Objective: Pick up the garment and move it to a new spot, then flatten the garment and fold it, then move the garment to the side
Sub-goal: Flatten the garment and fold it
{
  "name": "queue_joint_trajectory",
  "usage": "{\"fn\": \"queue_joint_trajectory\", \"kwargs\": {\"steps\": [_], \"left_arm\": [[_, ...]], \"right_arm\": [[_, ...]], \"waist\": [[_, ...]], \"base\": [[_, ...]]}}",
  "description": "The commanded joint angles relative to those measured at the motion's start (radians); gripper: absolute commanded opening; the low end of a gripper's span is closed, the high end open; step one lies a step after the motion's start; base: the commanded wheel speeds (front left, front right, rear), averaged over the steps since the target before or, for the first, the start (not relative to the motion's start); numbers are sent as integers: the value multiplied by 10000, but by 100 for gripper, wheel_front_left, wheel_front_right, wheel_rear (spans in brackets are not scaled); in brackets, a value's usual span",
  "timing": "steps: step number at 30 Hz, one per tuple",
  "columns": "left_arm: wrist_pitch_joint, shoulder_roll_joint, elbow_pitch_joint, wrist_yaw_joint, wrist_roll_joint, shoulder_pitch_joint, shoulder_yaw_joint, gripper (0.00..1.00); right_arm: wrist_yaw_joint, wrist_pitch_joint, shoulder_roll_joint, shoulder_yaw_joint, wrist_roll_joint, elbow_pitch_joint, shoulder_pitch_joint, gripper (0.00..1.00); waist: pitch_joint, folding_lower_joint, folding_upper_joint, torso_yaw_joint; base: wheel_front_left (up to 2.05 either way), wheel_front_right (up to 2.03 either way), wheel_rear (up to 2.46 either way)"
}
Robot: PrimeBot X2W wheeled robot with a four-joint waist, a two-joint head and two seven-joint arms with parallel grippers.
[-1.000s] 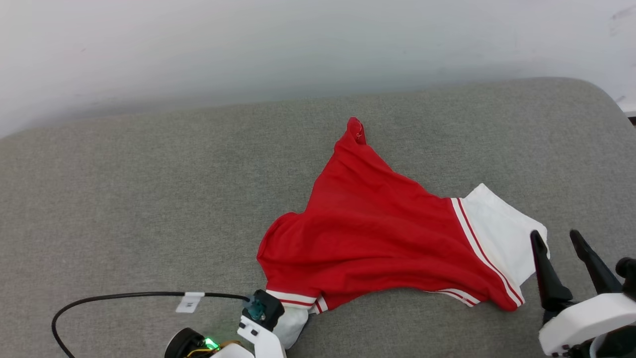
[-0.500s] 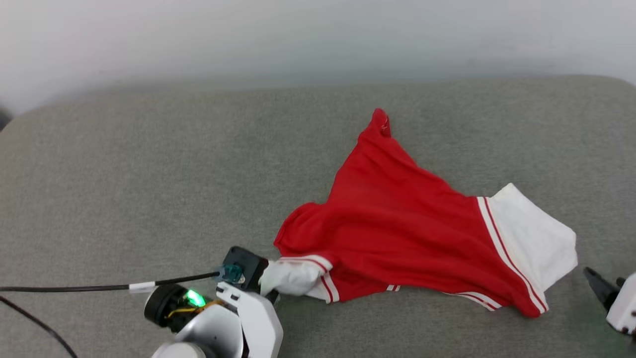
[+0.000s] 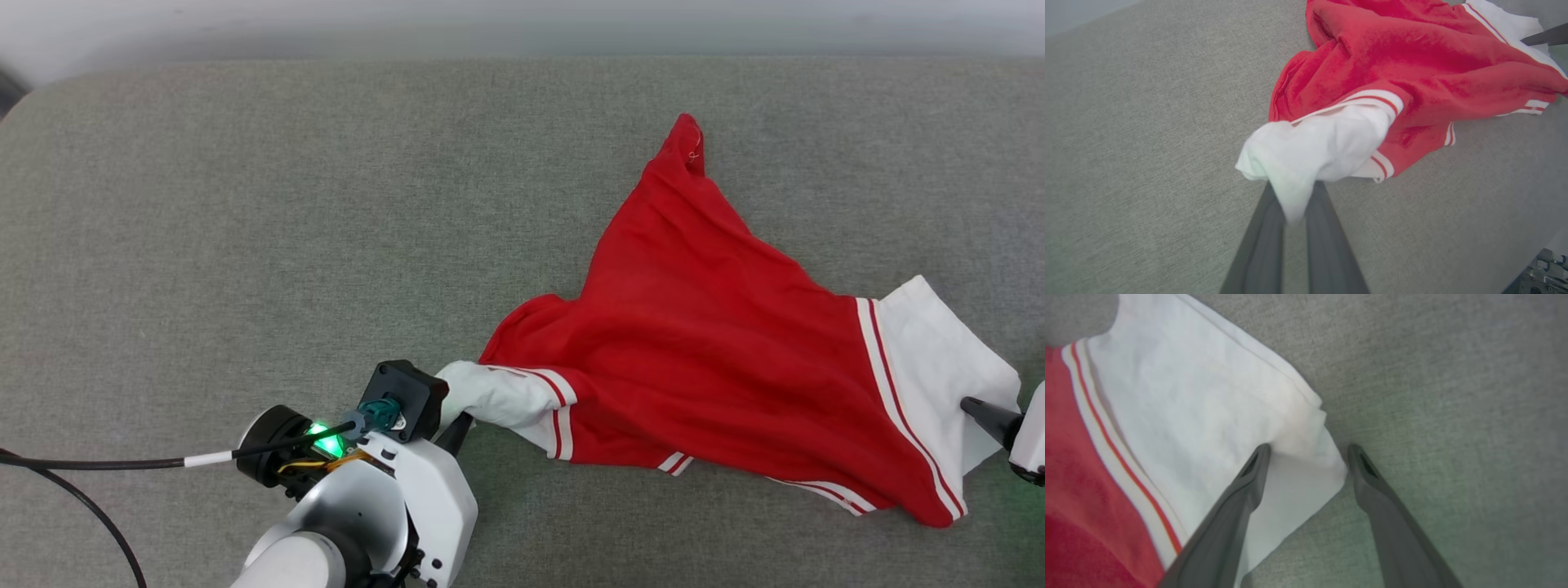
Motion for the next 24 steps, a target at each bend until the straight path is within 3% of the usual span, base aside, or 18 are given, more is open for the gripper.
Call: {"fn": "queue_joint_trajectory", "kwargs": {"steps": [1,2,12,24], "left_arm": [[-79,-27,24,39,13,-93,61,0],[-111,-14,37,55,0,-66,74,0],[-508,202,-22,167,-203,130,455,0],[-558,1310,-1324,354,-551,-757,2171,0]], "right_arm": [[-3,221,482,360,68,584,293,5],[-3,311,538,407,119,686,307,0],[-3,302,-67,637,196,-10,134,0],[-5,653,-836,1189,-83,-4293,-255,0]], "waist": [[48,-1,0,51],[38,-1,0,49],[-767,-1,0,-264],[-2089,-1,0,-845]], "base": [[0,0,0],[0,0,0],[0,0,0],[0,0,0]]}}
